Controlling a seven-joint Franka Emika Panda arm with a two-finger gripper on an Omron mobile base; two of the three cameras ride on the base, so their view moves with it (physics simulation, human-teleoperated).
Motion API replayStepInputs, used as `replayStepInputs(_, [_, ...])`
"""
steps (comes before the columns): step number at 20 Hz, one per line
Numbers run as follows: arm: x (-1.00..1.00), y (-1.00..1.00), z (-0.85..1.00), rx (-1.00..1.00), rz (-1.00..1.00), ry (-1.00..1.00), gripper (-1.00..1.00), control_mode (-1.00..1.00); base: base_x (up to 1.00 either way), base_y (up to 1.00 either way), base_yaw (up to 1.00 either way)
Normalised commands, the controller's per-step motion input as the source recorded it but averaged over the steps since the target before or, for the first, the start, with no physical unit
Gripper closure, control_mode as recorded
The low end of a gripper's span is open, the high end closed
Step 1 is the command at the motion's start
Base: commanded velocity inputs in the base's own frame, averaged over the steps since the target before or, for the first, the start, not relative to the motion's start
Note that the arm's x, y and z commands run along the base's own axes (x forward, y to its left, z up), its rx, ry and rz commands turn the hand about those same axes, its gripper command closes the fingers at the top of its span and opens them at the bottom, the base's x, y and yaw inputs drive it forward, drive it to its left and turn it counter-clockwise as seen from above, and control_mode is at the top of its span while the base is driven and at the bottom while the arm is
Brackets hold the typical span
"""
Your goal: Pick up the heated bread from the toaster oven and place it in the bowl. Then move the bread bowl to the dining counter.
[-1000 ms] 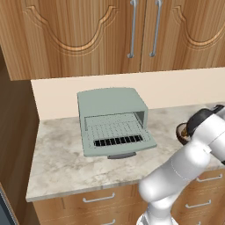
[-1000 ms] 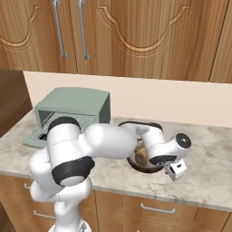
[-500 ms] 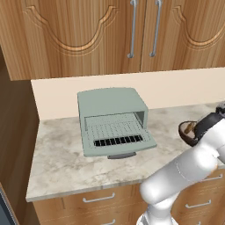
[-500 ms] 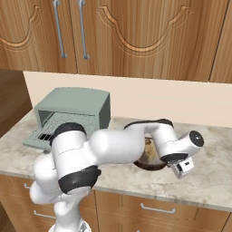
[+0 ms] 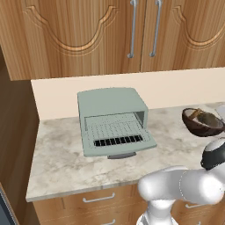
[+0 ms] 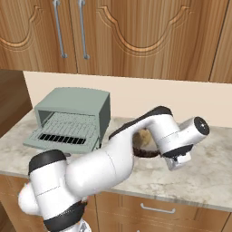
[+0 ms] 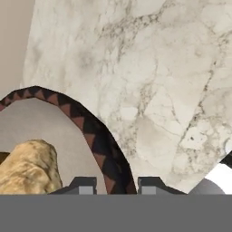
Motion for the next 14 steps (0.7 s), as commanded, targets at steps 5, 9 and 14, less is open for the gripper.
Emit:
replayStepInputs(5, [-0.05, 1.0, 0.53, -0.1, -0.13, -0.08, 1.0, -1.0, 0.0, 0.0, 0.0])
replayStepInputs(9, [0.0, 1.0, 0.35, -0.22, -0.13, -0.16, 1.0, -1.0, 0.0, 0.0, 0.0])
replayStepInputs(14, [0.0, 0.48, 0.17, -0.04, -0.04, 0.0, 1.0, -1.0, 0.0, 0.0, 0.0])
